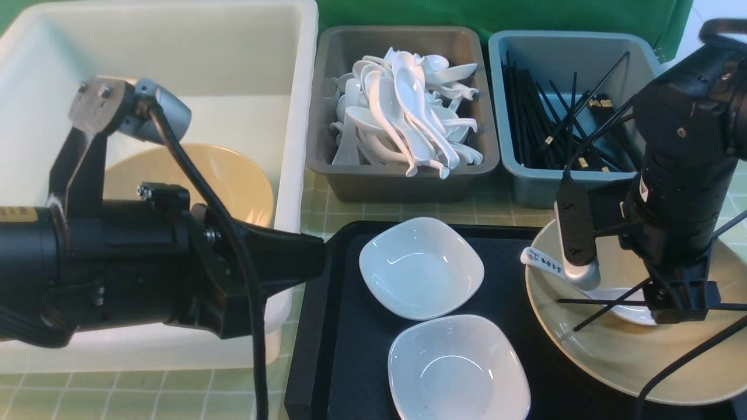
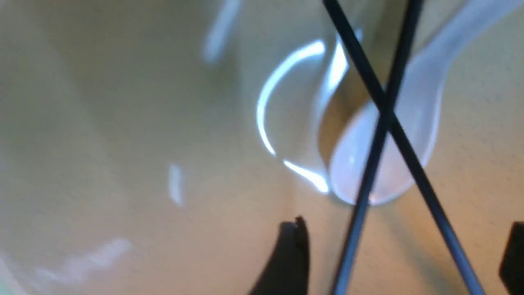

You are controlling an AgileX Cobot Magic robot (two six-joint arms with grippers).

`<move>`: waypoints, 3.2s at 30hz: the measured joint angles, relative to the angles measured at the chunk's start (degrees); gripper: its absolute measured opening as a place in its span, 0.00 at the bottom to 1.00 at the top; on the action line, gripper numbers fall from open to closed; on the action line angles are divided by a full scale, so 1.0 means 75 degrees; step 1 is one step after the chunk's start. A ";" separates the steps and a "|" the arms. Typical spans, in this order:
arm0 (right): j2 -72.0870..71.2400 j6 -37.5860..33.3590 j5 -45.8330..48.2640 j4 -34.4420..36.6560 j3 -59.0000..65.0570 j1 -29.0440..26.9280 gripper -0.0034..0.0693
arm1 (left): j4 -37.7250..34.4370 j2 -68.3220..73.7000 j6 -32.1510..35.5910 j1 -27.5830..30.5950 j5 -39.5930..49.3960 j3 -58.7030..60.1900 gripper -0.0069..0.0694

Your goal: On green table put chopsticks spoon bowls plates into blue grey white boxes.

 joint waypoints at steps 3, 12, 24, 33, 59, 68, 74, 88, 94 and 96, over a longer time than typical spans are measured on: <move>0.0232 -0.0054 -0.0119 -0.0417 0.0000 0.0000 0.99 | 0.0000 0.0000 0.0000 0.0000 0.0028 0.0000 0.09; 0.1011 -0.0358 -0.0119 -0.0627 -0.0009 -0.0258 0.99 | -0.0006 0.0000 0.0000 0.0000 0.0074 0.0000 0.09; 0.1034 -0.0347 0.0338 -0.0687 -0.0537 -0.0494 0.43 | -0.0006 0.0000 0.0000 0.0000 0.0148 -0.0003 0.09; 0.1034 -0.0319 0.0870 -0.0407 -0.1049 -0.0494 0.12 | -0.0015 0.0000 0.0000 0.0000 0.0148 -0.0003 0.09; 0.0429 0.1031 -0.0563 0.6469 -0.2369 -0.3086 0.12 | -0.1577 0.0842 0.1941 -0.0230 -0.0151 -0.0287 0.09; 0.2275 0.0896 -0.1399 1.0205 -0.4101 -0.3997 0.12 | -0.1694 0.2208 0.2951 -0.1109 0.0200 -0.1839 0.09; 0.3368 0.0910 -0.2617 1.0849 -0.4697 -0.3989 0.12 | -0.1688 0.2872 0.2808 -0.1160 0.0200 -0.2139 0.09; 0.4348 0.2508 -0.2817 1.0926 -0.4733 -0.4015 0.38 | -0.1688 0.2984 0.2775 -0.1160 0.0216 -0.2139 0.09; 0.3580 0.2634 -0.2429 1.0217 -0.4733 -0.4219 0.70 | -0.1421 0.2741 0.2759 -0.1160 0.0292 -0.2139 0.09; 0.3168 0.2434 -0.2022 0.9963 -0.4733 -0.4304 0.76 | -0.1246 0.2539 0.2759 -0.1141 0.0310 -0.2139 0.09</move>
